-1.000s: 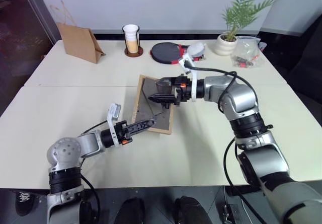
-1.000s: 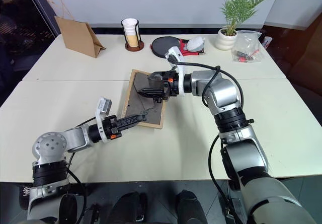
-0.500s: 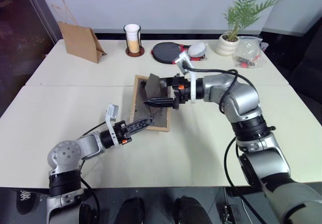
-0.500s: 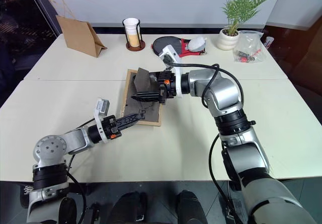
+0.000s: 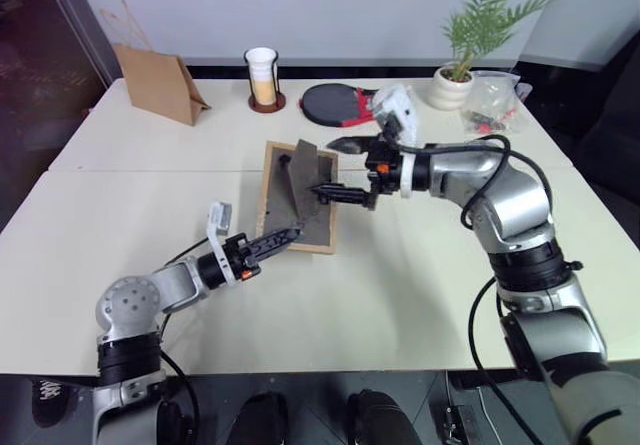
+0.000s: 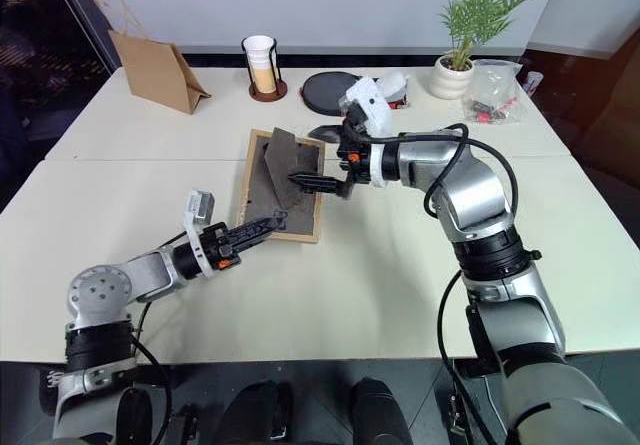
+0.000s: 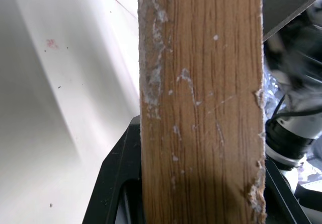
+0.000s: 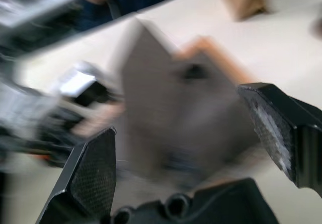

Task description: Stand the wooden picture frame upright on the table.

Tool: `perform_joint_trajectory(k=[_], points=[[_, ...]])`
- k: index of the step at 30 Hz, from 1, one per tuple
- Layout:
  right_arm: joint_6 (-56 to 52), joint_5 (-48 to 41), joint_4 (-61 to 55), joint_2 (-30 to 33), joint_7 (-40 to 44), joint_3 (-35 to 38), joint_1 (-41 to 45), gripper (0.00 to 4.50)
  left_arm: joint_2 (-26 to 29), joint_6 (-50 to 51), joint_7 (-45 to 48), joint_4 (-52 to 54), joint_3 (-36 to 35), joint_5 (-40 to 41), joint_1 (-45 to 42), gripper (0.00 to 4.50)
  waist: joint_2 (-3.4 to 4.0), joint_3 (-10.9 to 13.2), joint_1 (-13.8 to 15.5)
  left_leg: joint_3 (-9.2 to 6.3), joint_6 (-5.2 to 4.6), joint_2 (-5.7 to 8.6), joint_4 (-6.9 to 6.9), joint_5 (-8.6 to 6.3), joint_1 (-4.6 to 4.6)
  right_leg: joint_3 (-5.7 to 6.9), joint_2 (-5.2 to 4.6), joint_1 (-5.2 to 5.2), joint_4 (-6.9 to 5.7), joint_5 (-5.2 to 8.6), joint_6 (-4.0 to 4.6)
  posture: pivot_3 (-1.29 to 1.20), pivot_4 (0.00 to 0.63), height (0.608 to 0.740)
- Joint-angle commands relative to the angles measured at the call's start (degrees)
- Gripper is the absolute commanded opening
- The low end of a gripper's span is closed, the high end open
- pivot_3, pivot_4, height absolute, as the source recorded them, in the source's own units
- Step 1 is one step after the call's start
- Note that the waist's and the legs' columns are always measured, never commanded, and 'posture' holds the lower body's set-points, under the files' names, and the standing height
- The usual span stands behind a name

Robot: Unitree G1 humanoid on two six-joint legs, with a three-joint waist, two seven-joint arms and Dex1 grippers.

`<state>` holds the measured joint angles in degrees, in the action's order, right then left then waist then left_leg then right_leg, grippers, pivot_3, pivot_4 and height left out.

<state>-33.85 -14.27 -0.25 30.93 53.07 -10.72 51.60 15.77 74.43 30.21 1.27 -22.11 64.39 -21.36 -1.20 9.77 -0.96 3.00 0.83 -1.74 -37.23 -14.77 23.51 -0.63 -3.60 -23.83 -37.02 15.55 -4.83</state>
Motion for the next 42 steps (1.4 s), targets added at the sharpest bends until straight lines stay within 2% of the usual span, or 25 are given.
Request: perform_joint_trajectory(k=[1,5,8,10,13,15,20,24,27,30,35,39,41,42], points=[[8.2,3.1,-1.3,5.1,1.8,2.1,-0.1,4.45,0.8,0.1,0.0,3.8,-0.8,4.0,0.6,1.11,-0.01,0.0,0.1,0.00,0.00,0.00,0.01,0.00,0.00,0.00,0.01,0.00,0.00,0.00,0.00,0.00,0.150,0.740],[24.9,11.8,0.9,11.4,1.0,0.4,-2.5,4.45,1.0,1.5,-2.8,4.2,-2.1,8.2,0.7,1.11,-0.02,0.0,0.2,0.00,-0.01,0.00,0.00,0.00,0.08,0.03,0.02,-0.03,0.05,0.00,-0.01,0.00,0.150,0.740],[47.8,22.9,7.0,12.9,-6.8,-2.4,-4.1,4.45,0.3,2.2,-7.9,3.2,-3.9,14.7,0.0,1.11,-0.02,0.0,-0.2,0.04,-0.01,-0.01,-0.02,0.00,0.03,-0.02,0.06,-0.02,0.03,0.00,-0.02,0.00,0.150,0.740],[62.3,34.4,12.2,12.3,-19.6,-4.9,-3.7,4.45,0.0,1.9,-12.0,2.6,-4.1,19.6,-0.4,1.11,-0.03,0.0,-0.3,0.08,0.00,-0.02,-0.02,0.01,-0.05,-0.09,0.11,0.01,-0.02,0.00,-0.02,0.00,0.150,0.740],[75.4,49.9,18.1,11.5,-36.1,-9.3,-2.7,4.45,0.3,0.5,-18.3,2.8,-2.9,27.1,-0.1,1.11,-0.04,0.0,-0.3,0.09,0.15,-0.05,-0.02,0.10,-0.06,-0.15,0.15,-0.06,-0.13,0.00,-0.03,0.00,0.150,0.740],[78.6,57.7,22.0,10.3,-44.9,-11.9,-1.2,4.45,0.7,-1.0,-22.4,3.8,-1.2,32.2,0.8,1.11,-0.04,0.0,-0.2,0.09,0.58,-0.05,0.00,0.35,-0.06,-0.17,0.17,-0.09,-0.15,0.00,-0.03,0.00,0.150,0.740],[81.5,66.3,29.9,6.4,-58.6,-15.1,3.6,4.45,2.9,-6.1,-30.5,8.1,4.1,42.7,4.1,1.11,-0.09,0.1,-0.1,0.10,0.69,-0.04,-0.02,0.41,-0.05,-0.22,0.16,-0.09,-0.18,0.00,-0.02,0.00,0.150,0.740],[81.7,70.4,34.3,4.1,-64.9,-17.3,7.3,4.45,5.6,-10.3,-33.6,10.7,7.3,47.8,6.5,1.11,-0.09,0.1,0.0,0.08,0.70,-0.04,-0.03,0.42,-0.06,-0.21,0.16,-0.06,-0.17,0.01,-0.01,0.00,0.150,0.740],[82.4,71.9,37.0,3.1,-67.6,-18.7,9.2,4.45,7.1,-12.4,-33.6,11.8,8.6,48.6,7.6,1.11,-0.09,0.1,0.0,0.08,0.69,-0.03,-0.03,0.42,-0.06,-0.20,0.16,-0.04,-0.16,0.01,-0.01,0.00,0.150,0.740],[83.5,72.8,38.5,2.8,-69.4,-19.8,10.2,3.64,8.7,-13.6,-32.5,11.6,9.3,48.6,8.8,1.11,-0.09,0.1,0.1,0.06,0.68,-0.02,-0.04,0.42,-0.07,-0.18,0.19,0.01,-0.14,0.01,-0.01,0.00,0.150,0.740],[84.2,73.3,39.0,2.5,-71.1,-20.8,11.0,1.15,10.4,-14.4,-28.6,10.3,10.2,46.7,10.7,1.11,-0.09,0.1,0.0,0.04,0.67,-0.02,-0.04,0.42,-0.07,-0.18,0.34,0.02,-0.13,0.01,-0.01,0.00,0.150,0.740],[84.3,73.0,39.2,2.5,-71.3,-21.1,11.6,1.05,11.7,-14.7,-25.5,10.0,10.6,45.1,11.6,1.11,-0.09,0.1,-0.2,0.03,0.64,-0.04,-0.02,0.40,-0.12,-0.19,0.39,0.05,-0.15,0.01,0.00,0.00,0.150,0.740],[85.2,70.7,39.3,2.8,-70.0,-20.3,11.5,1.05,13.9,-13.8,-22.9,10.7,10.4,42.7,12.0,2.13,-0.09,0.1,-0.2,0.02,0.63,-0.05,-0.02,0.40,-0.12,-0.19,0.40,0.05,-0.15,0.01,0.00,0.00,0.150,0.740],[85.7,69.6,39.5,2.8,-69.1,-19.9,11.5,1.05,15.1,-13.3,-21.2,11.2,10.4,40.9,12.2,2.46,-0.09,0.1,-0.2,0.01,0.61,-0.05,-0.02,0.39,-0.11,-0.19,0.42,0.05,-0.14,0.01,0.00,0.00,0.150,0.740]])
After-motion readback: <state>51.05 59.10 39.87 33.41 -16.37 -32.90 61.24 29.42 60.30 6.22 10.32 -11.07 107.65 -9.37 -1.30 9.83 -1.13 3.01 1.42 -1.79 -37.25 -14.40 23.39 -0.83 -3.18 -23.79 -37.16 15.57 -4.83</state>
